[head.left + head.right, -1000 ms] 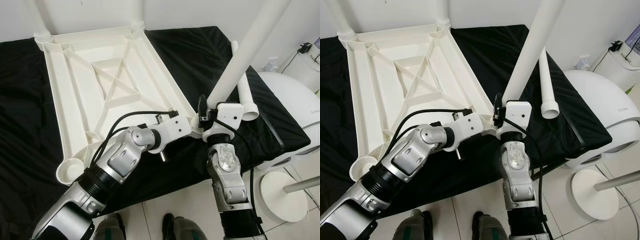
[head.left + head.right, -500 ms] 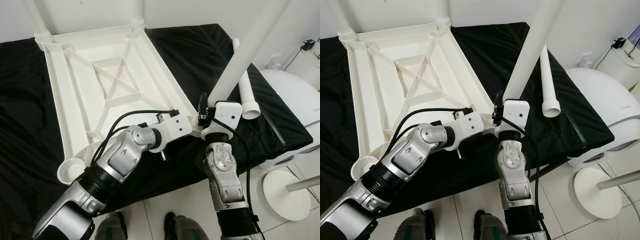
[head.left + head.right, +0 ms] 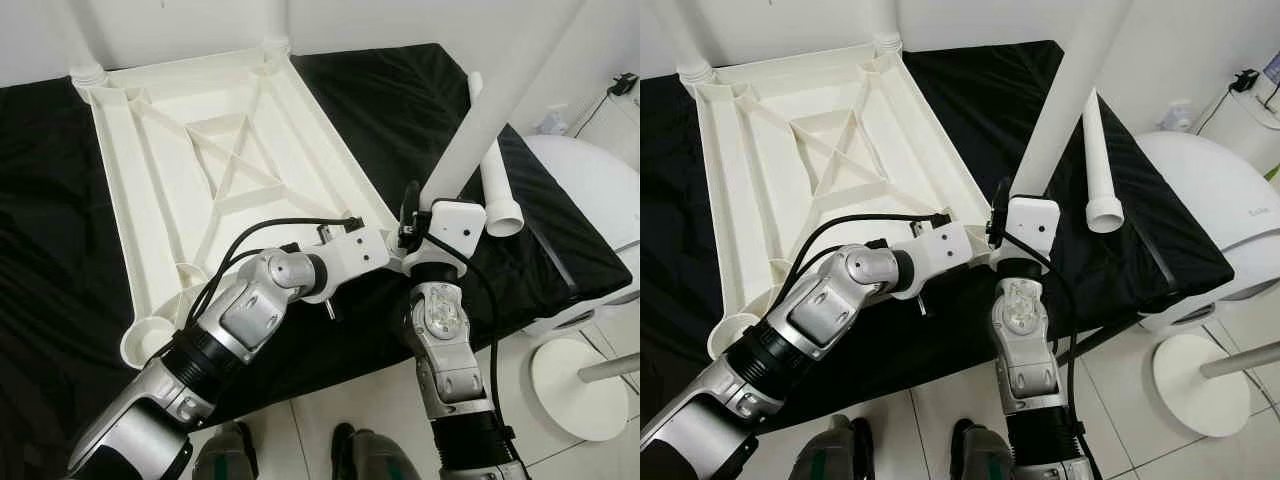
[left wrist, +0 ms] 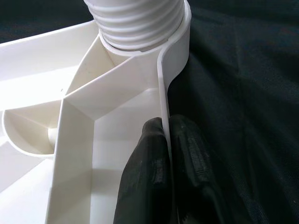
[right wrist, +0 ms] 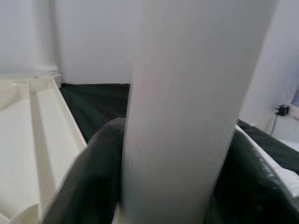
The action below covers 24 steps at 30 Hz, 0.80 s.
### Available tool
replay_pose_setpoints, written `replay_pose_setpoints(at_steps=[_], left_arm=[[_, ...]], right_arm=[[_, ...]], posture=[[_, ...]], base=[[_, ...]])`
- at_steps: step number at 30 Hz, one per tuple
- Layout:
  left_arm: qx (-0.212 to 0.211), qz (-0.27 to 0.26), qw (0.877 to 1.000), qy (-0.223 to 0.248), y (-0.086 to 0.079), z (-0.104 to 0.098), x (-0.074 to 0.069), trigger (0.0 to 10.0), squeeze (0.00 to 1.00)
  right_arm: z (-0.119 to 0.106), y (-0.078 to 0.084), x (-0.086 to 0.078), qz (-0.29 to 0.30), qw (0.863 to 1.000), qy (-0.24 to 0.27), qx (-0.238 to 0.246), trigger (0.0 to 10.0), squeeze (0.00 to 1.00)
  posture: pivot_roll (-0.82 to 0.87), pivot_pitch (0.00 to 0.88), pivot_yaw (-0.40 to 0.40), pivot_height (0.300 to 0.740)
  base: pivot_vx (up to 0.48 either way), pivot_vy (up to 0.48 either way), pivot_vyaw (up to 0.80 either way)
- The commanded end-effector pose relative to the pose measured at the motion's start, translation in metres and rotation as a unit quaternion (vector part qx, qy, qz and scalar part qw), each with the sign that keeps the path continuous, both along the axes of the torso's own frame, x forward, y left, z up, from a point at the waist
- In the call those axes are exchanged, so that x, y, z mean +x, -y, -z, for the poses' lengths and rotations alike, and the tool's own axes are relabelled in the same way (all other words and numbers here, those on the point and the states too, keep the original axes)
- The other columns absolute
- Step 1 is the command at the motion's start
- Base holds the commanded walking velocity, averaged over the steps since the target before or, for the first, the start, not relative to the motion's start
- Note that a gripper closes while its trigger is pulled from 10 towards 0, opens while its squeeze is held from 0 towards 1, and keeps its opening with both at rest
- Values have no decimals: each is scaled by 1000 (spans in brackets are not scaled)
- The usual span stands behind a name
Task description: Building children table
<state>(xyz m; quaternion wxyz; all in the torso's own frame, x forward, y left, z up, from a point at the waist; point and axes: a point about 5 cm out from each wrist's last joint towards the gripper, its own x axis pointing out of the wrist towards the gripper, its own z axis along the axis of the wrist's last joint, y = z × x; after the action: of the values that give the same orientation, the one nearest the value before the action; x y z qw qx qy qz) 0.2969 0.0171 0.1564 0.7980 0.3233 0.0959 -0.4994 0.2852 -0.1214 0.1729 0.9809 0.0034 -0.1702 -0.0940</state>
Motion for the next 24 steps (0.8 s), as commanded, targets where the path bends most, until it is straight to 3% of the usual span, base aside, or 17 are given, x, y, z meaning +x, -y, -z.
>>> replay_pose_setpoints(at_steps=[1, 10, 13, 14, 17, 24], left_arm=[[44, -26, 998, -21, -13, 17, 3, 10000, 0], [42, -23, 999, -22, -11, 19, 2, 10000, 0], [40, -23, 999, -23, -10, 19, 2, 10000, 0], [39, -24, 999, -24, -10, 20, 2, 10000, 0], [39, -25, 999, -24, -11, 20, 2, 10000, 0], [37, -27, 999, -23, -10, 21, 1, 10000, 0]], right_arm=[[26, 21, -3, 50, 996, -63, 23, 10000, 1000], [23, 19, -5, 24, 998, -47, 15, 10000, 1000], [22, 20, -3, -10, 999, -47, 13, 10000, 1000], [22, 20, -2, -28, 998, -47, 11, 10000, 0], [22, 21, -2, -46, 998, -48, 11, 10000, 0], [26, 30, -1, -152, 986, -65, -4, 10000, 0]], posture=[[-13, 142, 0, 740], [-19, 136, -7, 740], [-18, 127, -16, 740], [-18, 126, -16, 740], [-18, 123, -19, 740], [-21, 111, -29, 740]], base=[[0, 0, 0], [0, 0, 0], [0, 0, 0], [0, 0, 0], [0, 0, 0], [0, 0, 0]])
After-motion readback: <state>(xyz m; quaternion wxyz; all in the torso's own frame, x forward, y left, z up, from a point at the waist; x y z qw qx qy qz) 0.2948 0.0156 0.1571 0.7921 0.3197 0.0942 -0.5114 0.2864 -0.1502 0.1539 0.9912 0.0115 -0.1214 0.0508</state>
